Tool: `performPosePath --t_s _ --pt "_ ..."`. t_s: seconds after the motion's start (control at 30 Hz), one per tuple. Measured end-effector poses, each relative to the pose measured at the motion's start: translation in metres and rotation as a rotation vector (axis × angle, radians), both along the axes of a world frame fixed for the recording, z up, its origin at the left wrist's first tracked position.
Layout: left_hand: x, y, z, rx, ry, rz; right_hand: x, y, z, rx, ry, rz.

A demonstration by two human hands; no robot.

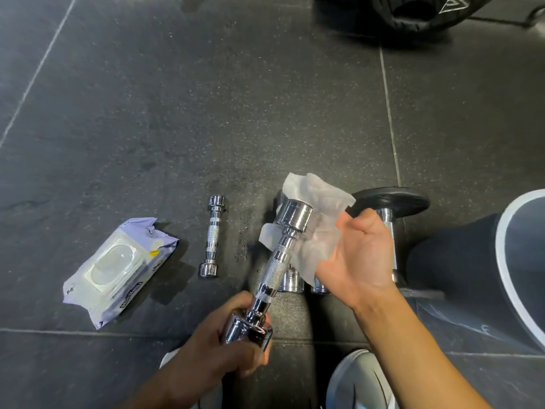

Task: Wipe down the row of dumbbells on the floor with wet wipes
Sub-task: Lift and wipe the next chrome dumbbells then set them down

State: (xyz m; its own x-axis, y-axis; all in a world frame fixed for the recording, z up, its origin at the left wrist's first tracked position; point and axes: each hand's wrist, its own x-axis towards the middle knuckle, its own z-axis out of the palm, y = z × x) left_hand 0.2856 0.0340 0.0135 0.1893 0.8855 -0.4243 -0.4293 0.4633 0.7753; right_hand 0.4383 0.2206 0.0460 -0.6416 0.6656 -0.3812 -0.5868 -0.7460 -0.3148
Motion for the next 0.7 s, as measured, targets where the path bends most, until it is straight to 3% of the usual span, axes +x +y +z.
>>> performPosePath --t_s 0.2,0.3,0.5,0.7 --pt "0.002 0.003 0.006 -0.017 -0.104 0.032 -0.004 -0.001 0.003 0.196 -0.398 0.081" --pt "-0.001 0.002 0.006 -0.017 -0.077 0.028 0.0 0.0 0.007 0.272 -0.449 0.09" --pt "0.002 0.006 0.006 -0.029 -0.209 0.053 0.004 -0.003 -0.002 0.356 -0.582 0.057" --pt "0.001 0.006 0.005 -0.025 -0.228 0.068 0.0 -0.012 0.008 0.856 -0.79 0.223"
